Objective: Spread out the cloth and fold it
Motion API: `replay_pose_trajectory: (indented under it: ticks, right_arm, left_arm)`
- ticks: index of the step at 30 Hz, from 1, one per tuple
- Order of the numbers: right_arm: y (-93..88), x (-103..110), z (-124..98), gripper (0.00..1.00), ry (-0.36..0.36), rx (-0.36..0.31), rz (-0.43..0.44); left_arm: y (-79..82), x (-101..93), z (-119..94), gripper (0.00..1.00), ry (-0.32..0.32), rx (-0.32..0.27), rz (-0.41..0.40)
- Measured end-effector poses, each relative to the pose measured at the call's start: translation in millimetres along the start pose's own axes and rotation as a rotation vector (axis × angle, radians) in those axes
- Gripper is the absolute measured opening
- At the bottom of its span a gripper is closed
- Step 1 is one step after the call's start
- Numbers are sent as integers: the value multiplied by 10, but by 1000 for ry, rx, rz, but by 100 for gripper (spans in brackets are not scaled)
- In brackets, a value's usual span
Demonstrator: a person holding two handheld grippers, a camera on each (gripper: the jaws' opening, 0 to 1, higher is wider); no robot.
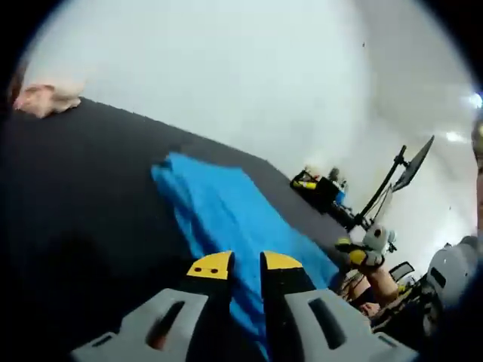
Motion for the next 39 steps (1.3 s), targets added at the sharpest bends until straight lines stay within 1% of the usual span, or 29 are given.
replay_pose_trajectory:
  ticks: [1,3,6,7,8,10,11,12,14,15,16,17,18,19,20,21,22,23,25,26,27,29,30,32,34,35,37,38,39]
  right_arm:
    - [-18,26,23,30,13,6,5]
    - [-116,138,102,30,52,35,1]
    - [-244,268,292,29,74,61,-23]
    - [-270,274,346,28,69,85,-25]
    - [-294,256,391,28,44,117,-41]
    - [-282,187,444,22,-38,159,-158]
    - [-260,234,466,21,-11,146,-118]
    - [-254,272,486,18,26,160,-62]
    - [-263,276,494,4,21,168,-70]
    - [-242,277,496,4,16,146,-105]
    - [-234,281,505,3,25,129,-125]
    - [-233,284,494,3,23,125,-121]
    - [-215,271,483,3,33,107,-119]
    - [-207,265,476,3,39,102,-115]
    - [-177,225,433,2,35,82,-103]
    - [-146,199,395,2,33,62,-99]
    - [-100,154,319,2,23,43,-98]
    - [-31,81,245,2,-20,8,-120]
    - [45,-5,120,2,-43,-7,-130]
    - [81,-39,69,2,-58,-17,-125]
    - [109,-59,18,2,-64,-25,-129]
    - [167,-67,-118,2,-88,-34,-154]
    - [188,-64,-183,2,-101,-46,-169]
    - [203,5,-353,1,-103,-52,-181]
    - [166,98,-514,2,-93,-43,-205]
    - [120,130,-569,2,-96,-33,-215]
    - [-81,214,-656,2,-88,33,-226]
    - [-246,259,-636,2,-86,68,-197]
    - [-361,306,-601,2,-67,94,-186]
  left_arm:
    - [-175,-56,-94,14,-12,-39,-51]
    - [-352,-51,-207,16,10,-91,-124]
    - [-513,-57,-251,26,53,-140,-68]
    - [-523,-62,-205,29,24,-169,-118]
    - [-521,-72,-191,32,17,-198,-109]
    - [-495,-107,-136,34,7,-178,-104]
    - [-493,-178,-106,38,-26,-143,-84]
    - [-482,-192,-110,42,-24,-148,-95]
    - [-459,-252,-114,54,-65,-155,-127]
    - [-453,-258,-95,53,-62,-152,-120]
    - [-466,-225,-49,45,-41,-125,-66]
    - [-506,-153,31,22,45,-59,-3]
    - [-497,-44,85,5,160,-47,-1]
    - [-468,-110,115,4,24,-66,-20]
    - [-442,-112,141,3,-4,-73,-154]
    - [-433,-124,158,2,-20,-60,-221]
    - [-433,-178,206,2,-55,-40,-194]
    - [-425,-209,247,2,-52,-40,-158]
    - [-385,-344,363,2,-77,-17,-99]
    - [-344,-470,405,2,-115,-32,-91]
    - [-299,-521,422,2,-121,-45,-99]
    - [-202,-703,419,2,-203,-74,-133]
    - [-177,-767,407,2,-218,-83,-144]
    - [-172,-890,363,2,-226,-77,-105]
    - [-260,-990,305,2,-229,-59,-66]
    - [-336,-1004,281,2,-218,-29,-37]
    - [-559,-963,266,2,-200,33,-40]
    - [-730,-915,265,2,-195,75,-78]
    - [-782,-895,267,3,-194,93,-94]
Point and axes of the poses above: the point that each gripper's makers call its tool centre point, and the gripper's own axes: z roughly forward along the fingers, x roughly to its left, y roughly out of its top, the point moved 8 cm from there along -z, roughly backward along the fingers, and after that the axes turned 6 degrees about x, right-handed, at the moved point
